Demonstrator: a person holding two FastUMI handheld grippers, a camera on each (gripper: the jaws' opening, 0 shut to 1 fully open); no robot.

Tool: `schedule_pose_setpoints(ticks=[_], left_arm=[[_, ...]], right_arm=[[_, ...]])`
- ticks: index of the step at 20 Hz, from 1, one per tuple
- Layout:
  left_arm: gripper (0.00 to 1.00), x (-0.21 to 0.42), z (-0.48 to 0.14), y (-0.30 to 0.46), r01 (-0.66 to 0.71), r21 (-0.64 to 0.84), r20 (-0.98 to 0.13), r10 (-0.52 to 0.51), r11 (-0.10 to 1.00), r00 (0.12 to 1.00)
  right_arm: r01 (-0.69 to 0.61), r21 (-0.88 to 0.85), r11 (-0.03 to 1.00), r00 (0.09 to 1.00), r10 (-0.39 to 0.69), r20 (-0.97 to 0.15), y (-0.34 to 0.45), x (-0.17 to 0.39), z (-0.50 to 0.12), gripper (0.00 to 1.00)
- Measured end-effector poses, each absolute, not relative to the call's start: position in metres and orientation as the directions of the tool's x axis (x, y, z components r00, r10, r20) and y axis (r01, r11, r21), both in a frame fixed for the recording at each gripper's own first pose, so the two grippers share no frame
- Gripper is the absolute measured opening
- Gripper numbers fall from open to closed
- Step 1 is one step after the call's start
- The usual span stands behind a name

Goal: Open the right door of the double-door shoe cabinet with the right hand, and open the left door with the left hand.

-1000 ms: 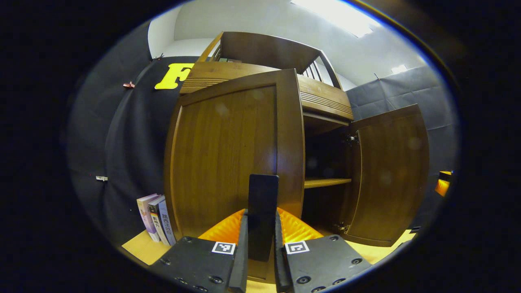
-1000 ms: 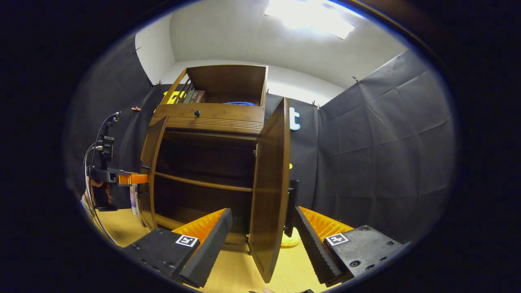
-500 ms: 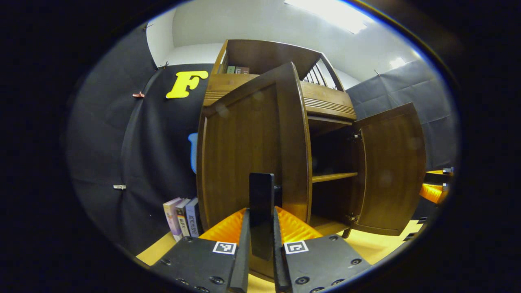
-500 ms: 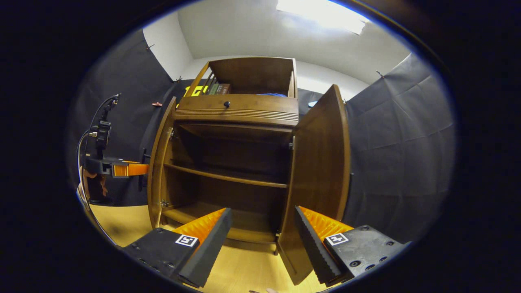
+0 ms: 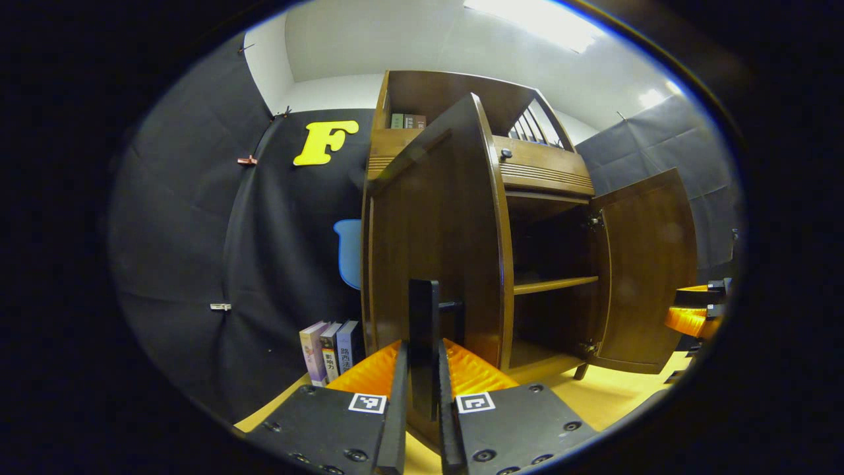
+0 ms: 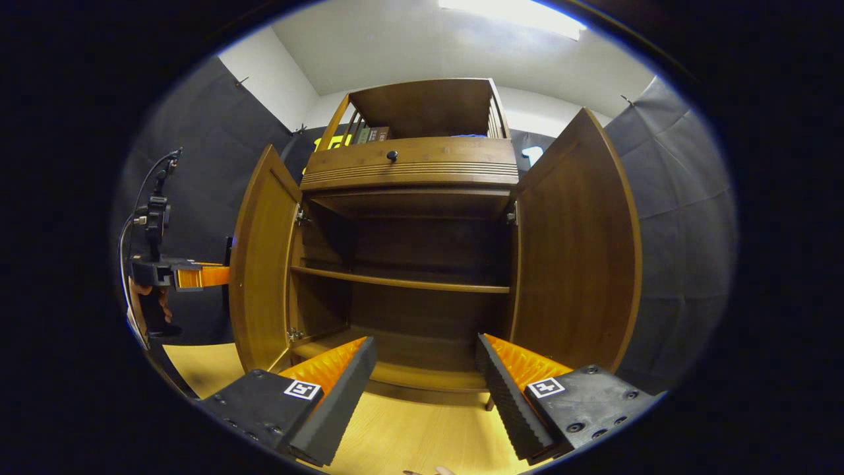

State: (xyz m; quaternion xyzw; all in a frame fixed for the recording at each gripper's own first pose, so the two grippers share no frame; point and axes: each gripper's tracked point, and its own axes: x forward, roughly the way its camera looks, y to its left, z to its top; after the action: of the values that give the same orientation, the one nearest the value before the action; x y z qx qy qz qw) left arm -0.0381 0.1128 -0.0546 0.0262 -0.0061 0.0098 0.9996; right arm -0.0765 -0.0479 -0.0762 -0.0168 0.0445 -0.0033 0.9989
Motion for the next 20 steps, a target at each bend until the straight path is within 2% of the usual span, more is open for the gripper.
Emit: schedule_pose_setpoints(ticks=[6, 8, 9, 12, 13, 17, 19, 20], left_arm=[[0.22, -0.051, -0.051, 0.147, -0.110, 0.071, 0.020, 0.109, 0.991, 0.994], [0.24, -0.057, -0.048, 0.168, -0.171, 0.087, 0.032, 0.169, 0.981, 0.985], [0.17, -0.064, -0.046, 0.177, -0.200, 0.094, 0.037, 0.197, 0.975, 0.980], [0.17, -0.084, -0.042, 0.199, -0.264, 0.100, 0.037, 0.261, 0.959, 0.965], [0.13, -0.090, -0.043, 0.200, -0.269, 0.097, 0.021, 0.268, 0.958, 0.963], [0.30, -0.109, -0.033, 0.190, -0.279, 0.114, 0.005, 0.280, 0.953, 0.960], [0.43, -0.114, -0.032, 0.180, -0.278, 0.135, -0.033, 0.285, 0.951, 0.958], [0.45, -0.114, -0.032, 0.171, -0.270, 0.156, -0.051, 0.280, 0.950, 0.958]], right_arm=[[-0.032, -0.016, 0.999, 0.995, 0.030, -0.093, -0.028, -0.069, -0.082, 0.99], [-0.045, -0.020, 0.999, 0.994, 0.043, -0.096, -0.024, -0.066, -0.083, 0.98], [-0.051, -0.021, 0.998, 0.994, 0.048, -0.098, -0.020, -0.065, -0.084, 0.98], [-0.068, -0.021, 0.997, 0.992, 0.066, -0.107, -0.013, -0.059, -0.086, 0.99], [-0.072, -0.020, 0.997, 0.992, 0.070, -0.109, -0.012, -0.058, -0.089, 0.98], [-0.078, -0.010, 0.997, 0.990, 0.076, -0.117, -0.007, -0.049, -0.087, 0.98], [-0.071, 0.003, 0.998, 0.991, 0.070, -0.116, -0.008, -0.040, -0.081, 0.97], [-0.060, 0.015, 0.998, 0.991, 0.062, -0.115, -0.009, -0.033, -0.078, 0.99]])
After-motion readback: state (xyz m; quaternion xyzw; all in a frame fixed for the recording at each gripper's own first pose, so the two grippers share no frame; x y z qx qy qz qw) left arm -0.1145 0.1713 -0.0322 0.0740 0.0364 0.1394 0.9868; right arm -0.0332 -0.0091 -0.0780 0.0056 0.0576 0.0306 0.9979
